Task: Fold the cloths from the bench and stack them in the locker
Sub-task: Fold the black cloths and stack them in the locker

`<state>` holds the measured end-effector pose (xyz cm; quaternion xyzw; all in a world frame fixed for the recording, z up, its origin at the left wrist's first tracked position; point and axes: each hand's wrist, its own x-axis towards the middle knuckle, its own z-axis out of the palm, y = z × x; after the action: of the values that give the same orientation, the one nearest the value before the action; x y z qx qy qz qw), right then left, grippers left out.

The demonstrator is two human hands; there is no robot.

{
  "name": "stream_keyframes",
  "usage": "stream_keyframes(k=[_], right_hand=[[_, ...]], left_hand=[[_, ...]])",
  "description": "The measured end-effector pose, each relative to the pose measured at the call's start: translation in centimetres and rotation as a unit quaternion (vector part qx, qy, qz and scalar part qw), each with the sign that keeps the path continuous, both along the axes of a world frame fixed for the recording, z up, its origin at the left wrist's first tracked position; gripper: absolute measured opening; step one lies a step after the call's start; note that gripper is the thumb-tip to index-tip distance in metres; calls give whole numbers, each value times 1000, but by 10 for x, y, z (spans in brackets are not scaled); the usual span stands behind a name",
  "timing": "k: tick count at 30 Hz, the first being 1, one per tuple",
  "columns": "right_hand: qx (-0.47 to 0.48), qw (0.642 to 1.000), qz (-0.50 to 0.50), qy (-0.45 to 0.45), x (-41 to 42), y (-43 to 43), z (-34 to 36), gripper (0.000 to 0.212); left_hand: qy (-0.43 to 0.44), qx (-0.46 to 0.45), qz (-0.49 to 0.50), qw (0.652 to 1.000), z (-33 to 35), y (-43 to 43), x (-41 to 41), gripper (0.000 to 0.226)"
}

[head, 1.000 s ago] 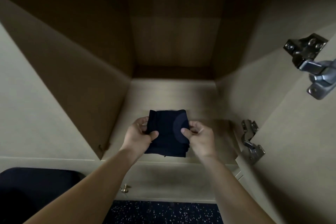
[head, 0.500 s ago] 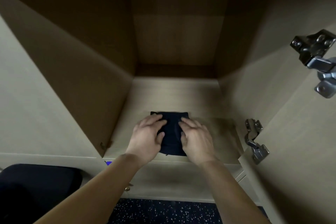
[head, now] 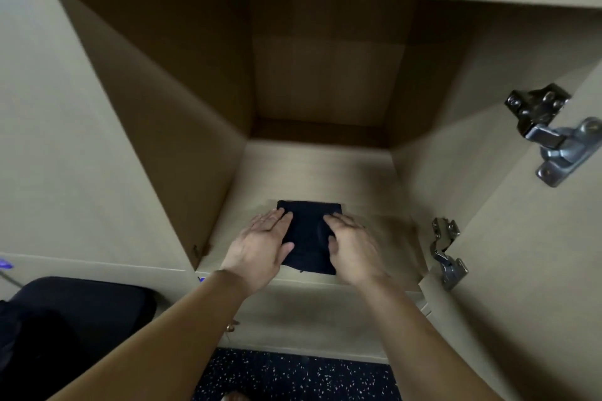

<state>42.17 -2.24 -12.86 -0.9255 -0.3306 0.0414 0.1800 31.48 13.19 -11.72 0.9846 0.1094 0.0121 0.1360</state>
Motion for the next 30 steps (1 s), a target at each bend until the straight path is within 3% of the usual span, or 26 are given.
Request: stream_keyframes(k=[6, 17, 23, 30], right_hand=[[-36, 998, 14, -48, -45, -4, 52, 62], [4, 987, 147, -60, -205, 23, 131, 59], [42, 971, 231, -35, -307, 48, 114, 60], [40, 951, 294, 85, -401, 68, 48, 58]], left_hand=[[-16, 14, 36, 999, 56, -4, -58, 66], [-25, 35, 198, 979, 111, 1, -249, 64], [-36, 6, 294, 955, 90, 5, -373, 62], [-6, -53, 383, 922, 32, -11, -493, 63]])
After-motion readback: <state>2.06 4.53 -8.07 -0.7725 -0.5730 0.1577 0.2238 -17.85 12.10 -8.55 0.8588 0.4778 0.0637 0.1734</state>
